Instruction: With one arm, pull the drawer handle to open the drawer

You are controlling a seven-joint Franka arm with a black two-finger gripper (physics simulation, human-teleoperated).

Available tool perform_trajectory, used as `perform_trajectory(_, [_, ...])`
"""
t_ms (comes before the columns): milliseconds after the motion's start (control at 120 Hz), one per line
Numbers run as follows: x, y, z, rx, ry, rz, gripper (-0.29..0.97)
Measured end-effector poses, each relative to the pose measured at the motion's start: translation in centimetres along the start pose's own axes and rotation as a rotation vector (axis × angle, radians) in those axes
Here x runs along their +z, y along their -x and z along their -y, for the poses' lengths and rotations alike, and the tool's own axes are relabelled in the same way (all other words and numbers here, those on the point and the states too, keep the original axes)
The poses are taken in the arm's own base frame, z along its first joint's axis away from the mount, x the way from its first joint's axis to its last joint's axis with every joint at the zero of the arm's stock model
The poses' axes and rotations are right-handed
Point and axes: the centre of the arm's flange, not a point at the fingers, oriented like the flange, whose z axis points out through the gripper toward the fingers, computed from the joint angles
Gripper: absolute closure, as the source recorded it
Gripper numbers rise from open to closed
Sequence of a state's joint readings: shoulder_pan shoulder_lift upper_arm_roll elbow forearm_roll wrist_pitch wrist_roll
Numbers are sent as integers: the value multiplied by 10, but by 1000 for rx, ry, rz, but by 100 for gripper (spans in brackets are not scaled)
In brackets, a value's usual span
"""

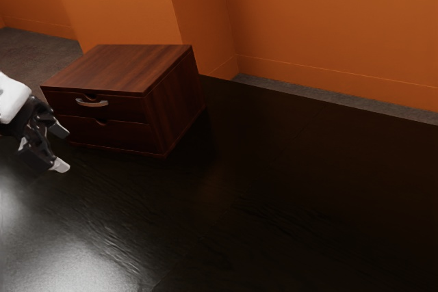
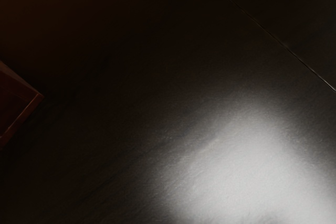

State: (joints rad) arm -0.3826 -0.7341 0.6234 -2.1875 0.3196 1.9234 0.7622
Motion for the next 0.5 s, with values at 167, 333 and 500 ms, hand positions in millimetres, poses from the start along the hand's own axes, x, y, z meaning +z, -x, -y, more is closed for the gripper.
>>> perform_trajectory(167, [12, -6, 37, 159, -65, -36, 0])
perform_trajectory(333, [19, 9, 71, 252, -152, 35, 0])
perform_trajectory(500, [40, 7, 103, 316, -165, 79, 0])
